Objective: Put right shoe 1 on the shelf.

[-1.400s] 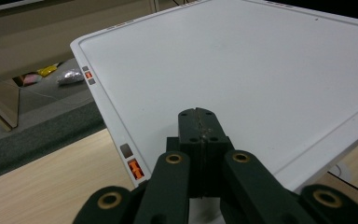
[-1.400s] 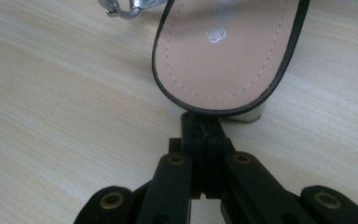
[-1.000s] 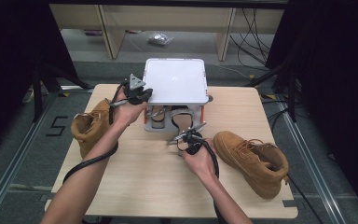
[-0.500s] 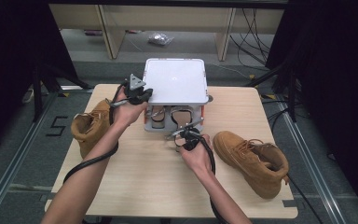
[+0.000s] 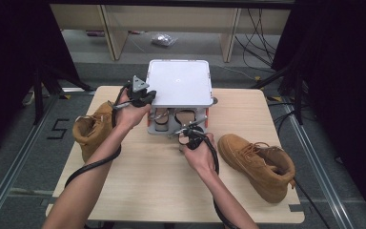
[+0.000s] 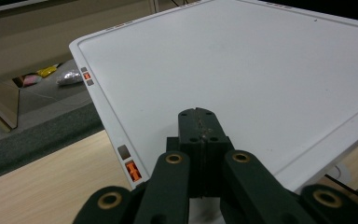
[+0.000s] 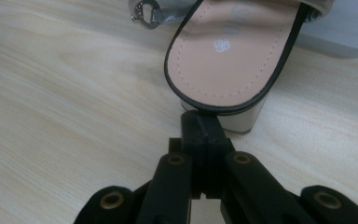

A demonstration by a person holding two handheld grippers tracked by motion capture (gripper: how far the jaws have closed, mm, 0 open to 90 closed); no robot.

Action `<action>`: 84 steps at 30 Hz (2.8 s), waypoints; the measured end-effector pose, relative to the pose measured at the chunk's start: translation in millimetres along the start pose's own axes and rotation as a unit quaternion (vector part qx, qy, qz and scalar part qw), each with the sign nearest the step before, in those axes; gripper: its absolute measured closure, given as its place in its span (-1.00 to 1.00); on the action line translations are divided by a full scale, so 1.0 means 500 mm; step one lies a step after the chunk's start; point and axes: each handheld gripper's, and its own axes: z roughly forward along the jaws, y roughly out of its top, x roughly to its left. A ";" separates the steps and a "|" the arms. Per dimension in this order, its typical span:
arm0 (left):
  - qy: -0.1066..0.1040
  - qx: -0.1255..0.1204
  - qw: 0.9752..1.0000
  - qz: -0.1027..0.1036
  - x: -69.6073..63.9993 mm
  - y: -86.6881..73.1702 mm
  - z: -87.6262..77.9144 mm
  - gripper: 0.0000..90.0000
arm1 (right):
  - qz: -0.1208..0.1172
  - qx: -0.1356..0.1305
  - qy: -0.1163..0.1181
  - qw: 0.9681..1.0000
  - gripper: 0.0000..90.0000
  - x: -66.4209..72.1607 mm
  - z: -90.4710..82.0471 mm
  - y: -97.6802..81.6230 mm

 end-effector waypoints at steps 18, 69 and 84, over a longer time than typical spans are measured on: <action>0.000 0.000 1.000 0.001 0.000 0.000 0.000 0.99 | -0.003 -0.028 -0.005 1.000 1.00 0.002 -0.006 0.020; -0.003 0.002 1.000 0.004 0.001 0.002 0.001 0.99 | 0.011 -0.065 -0.026 0.998 1.00 -0.020 0.015 0.063; -0.004 0.003 1.000 0.004 0.002 0.002 0.001 0.99 | -0.005 -0.083 -0.049 0.995 1.00 -0.030 0.023 0.075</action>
